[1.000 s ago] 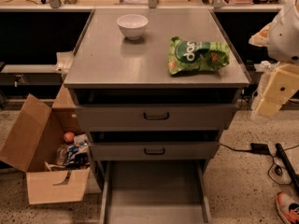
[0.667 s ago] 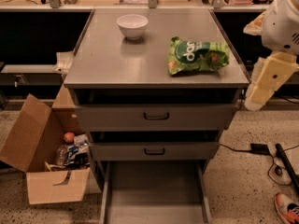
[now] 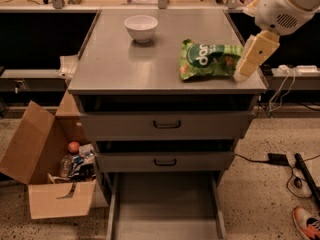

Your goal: Place green rice chip bag into bottom drawer

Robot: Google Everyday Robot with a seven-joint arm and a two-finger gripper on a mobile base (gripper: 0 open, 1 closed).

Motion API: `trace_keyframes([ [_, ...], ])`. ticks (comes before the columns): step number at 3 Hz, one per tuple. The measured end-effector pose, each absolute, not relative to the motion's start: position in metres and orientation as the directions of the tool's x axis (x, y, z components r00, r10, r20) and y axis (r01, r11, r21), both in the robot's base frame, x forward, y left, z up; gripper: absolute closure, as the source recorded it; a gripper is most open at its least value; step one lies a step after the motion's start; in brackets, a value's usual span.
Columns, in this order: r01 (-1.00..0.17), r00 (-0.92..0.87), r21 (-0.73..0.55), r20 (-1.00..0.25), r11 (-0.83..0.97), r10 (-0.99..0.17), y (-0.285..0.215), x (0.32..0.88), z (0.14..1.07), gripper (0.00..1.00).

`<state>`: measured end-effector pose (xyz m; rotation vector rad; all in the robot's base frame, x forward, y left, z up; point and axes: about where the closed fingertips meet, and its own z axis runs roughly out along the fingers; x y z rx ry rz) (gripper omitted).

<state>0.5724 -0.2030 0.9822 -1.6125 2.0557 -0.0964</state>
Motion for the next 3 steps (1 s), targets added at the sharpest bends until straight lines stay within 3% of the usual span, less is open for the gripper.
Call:
trace_keyframes([
  [3, -0.908, -0.181, -0.245, -0.503, 0.34, -0.845, -0.177, 0.688, 0.905, 0.0],
])
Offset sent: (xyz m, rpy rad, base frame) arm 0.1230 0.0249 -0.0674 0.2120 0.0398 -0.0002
